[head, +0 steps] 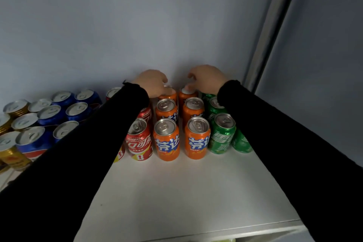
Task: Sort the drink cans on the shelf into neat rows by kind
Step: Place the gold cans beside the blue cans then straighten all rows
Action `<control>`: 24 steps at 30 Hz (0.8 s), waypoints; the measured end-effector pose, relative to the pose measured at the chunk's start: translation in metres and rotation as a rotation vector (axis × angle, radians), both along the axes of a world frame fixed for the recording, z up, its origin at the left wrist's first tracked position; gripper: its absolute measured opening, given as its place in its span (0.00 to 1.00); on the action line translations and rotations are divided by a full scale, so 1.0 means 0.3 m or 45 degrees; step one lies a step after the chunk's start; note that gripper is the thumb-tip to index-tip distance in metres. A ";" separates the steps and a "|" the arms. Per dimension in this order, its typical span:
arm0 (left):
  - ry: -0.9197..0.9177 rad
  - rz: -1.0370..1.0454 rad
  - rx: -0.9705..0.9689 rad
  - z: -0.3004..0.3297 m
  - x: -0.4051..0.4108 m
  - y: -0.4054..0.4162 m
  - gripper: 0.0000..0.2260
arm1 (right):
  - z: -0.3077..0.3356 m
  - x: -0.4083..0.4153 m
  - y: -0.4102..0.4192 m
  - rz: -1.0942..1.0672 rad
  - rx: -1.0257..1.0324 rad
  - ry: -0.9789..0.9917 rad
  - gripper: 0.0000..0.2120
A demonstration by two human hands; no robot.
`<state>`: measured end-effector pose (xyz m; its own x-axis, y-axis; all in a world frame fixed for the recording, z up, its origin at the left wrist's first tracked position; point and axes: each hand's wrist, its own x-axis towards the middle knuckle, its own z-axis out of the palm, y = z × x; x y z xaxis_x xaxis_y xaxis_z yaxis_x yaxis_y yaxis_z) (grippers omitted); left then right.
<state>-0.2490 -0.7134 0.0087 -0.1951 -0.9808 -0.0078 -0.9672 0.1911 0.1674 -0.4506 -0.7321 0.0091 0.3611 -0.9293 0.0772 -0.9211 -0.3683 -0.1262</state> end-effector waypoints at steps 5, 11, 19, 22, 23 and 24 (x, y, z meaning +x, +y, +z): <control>-0.075 -0.072 0.006 -0.020 -0.014 -0.028 0.23 | -0.034 0.021 -0.035 0.082 0.058 0.102 0.21; -0.071 -0.058 -0.036 -0.029 -0.014 -0.019 0.21 | -0.046 0.016 -0.033 0.121 -0.015 0.098 0.18; 0.047 0.008 -0.077 -0.045 -0.038 0.000 0.29 | 0.012 -0.124 0.056 0.044 0.024 -0.257 0.24; 0.198 -0.155 -0.216 -0.021 -0.107 0.038 0.26 | 0.052 -0.278 0.125 -0.090 -0.039 -0.443 0.22; 0.227 -0.234 -0.243 -0.009 -0.148 0.056 0.25 | 0.052 -0.319 0.144 -0.140 -0.031 -0.438 0.20; 0.234 -0.305 -0.256 0.002 -0.194 0.074 0.23 | 0.044 -0.350 0.157 -0.195 -0.003 -0.386 0.20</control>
<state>-0.3073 -0.6913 0.0092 -0.4001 -0.8853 0.2371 -0.8482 0.4557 0.2701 -0.5555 -0.6850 0.0225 0.1773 -0.9707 0.1623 -0.8864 -0.2292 -0.4023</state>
